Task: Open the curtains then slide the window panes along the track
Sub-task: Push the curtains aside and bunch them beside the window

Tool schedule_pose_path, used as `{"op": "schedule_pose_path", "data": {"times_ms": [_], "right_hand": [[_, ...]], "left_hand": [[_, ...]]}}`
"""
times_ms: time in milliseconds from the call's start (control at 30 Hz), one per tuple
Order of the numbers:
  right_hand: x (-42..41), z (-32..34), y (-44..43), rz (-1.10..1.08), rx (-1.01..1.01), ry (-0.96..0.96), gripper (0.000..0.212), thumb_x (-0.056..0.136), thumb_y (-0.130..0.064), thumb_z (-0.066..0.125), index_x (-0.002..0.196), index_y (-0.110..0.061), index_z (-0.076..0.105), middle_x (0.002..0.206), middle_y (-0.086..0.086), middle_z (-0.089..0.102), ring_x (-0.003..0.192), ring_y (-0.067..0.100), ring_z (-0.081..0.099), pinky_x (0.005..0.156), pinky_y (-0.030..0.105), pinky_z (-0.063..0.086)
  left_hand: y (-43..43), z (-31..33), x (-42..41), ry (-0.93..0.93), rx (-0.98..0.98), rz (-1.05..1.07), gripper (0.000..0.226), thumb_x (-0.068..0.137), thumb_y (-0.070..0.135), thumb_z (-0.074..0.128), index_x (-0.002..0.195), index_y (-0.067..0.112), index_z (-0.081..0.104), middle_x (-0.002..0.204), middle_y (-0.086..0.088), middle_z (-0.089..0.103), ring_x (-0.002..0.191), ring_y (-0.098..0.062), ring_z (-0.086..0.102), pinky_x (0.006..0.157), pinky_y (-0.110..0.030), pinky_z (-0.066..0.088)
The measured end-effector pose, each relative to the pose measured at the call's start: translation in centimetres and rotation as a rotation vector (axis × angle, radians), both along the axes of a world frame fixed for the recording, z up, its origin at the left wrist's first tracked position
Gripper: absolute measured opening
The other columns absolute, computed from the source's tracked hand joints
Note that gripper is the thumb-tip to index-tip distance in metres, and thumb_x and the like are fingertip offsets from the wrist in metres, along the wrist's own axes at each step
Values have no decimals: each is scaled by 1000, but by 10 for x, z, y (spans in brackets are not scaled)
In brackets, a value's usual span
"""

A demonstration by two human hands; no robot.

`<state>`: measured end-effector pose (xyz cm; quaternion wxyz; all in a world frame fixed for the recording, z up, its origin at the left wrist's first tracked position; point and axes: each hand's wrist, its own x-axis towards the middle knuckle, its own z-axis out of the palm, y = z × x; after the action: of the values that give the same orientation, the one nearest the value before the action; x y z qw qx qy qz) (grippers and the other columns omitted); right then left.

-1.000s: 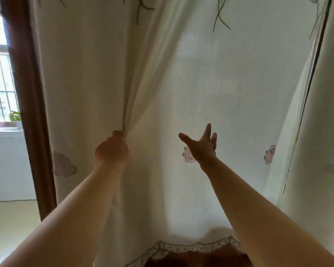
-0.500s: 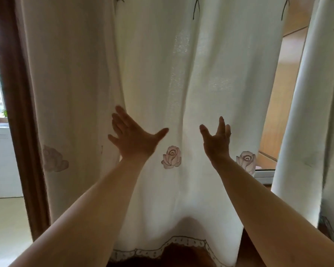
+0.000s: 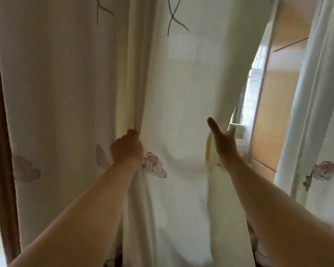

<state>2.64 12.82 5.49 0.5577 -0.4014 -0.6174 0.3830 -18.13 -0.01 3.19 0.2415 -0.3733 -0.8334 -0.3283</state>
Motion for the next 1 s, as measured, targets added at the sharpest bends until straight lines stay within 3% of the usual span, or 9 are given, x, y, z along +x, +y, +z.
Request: {"op": "schedule_pose_path", "data": {"times_ms": [67,133,233,333,433,600,733,1000], "right_hand": [[-26,-2,-12,153,48,56,109,65,-77,61,151,-21,23,150,-2,42,138,20,40,115,44,30],[-52,-1,-24,108,140,-31,90,66,-70,65,136,-18,46,125,-1,63,117,22,59,102,44,45],[-88,2,-39,-2,269,-255,44,91,-38,57,107,3,64,103,23,69,101,40,63,84,42,47],[-120,7,-58,-69,382,-550,43,101,-28,40,106,7,63,112,30,64,108,43,60,85,41,45],[-155,9,-72,-69,459,-663,42,101,-30,37,110,2,62,115,26,65,110,41,60,88,41,46],[-227,-1,-109,12,493,-740,29,98,-20,43,116,-4,60,116,21,67,109,41,61,92,39,44],[-278,-1,-133,82,475,-785,41,98,-21,39,134,-2,46,112,18,69,105,37,64,87,37,46],[-342,-4,-191,258,585,-808,29,101,-18,36,120,-9,55,123,15,64,117,34,58,97,36,40]], "left_hand": [[-6,-2,-11,27,-16,42,28,90,3,33,110,7,52,102,-15,69,94,-37,66,74,-39,48],[-15,-2,-23,76,-44,85,27,87,4,35,107,8,53,96,-14,70,89,-36,68,73,-38,50],[-35,0,-43,131,-127,151,23,88,5,40,107,8,53,100,-13,71,93,-35,69,74,-35,49],[-54,3,-63,142,-173,190,22,90,8,39,108,8,53,106,-13,70,99,-34,67,80,-36,47],[-78,10,-87,107,-200,230,25,92,9,36,111,9,52,113,-15,68,107,-35,64,86,-36,46],[-126,10,-144,138,-164,307,24,95,16,37,111,11,54,111,-15,68,102,-36,65,80,-41,51],[-155,6,-184,64,-98,349,26,98,23,35,106,13,57,100,-11,69,89,-33,68,66,-36,50],[-222,5,-239,53,-105,466,25,94,10,35,110,7,55,100,-17,71,94,-37,68,78,-34,47]]}}
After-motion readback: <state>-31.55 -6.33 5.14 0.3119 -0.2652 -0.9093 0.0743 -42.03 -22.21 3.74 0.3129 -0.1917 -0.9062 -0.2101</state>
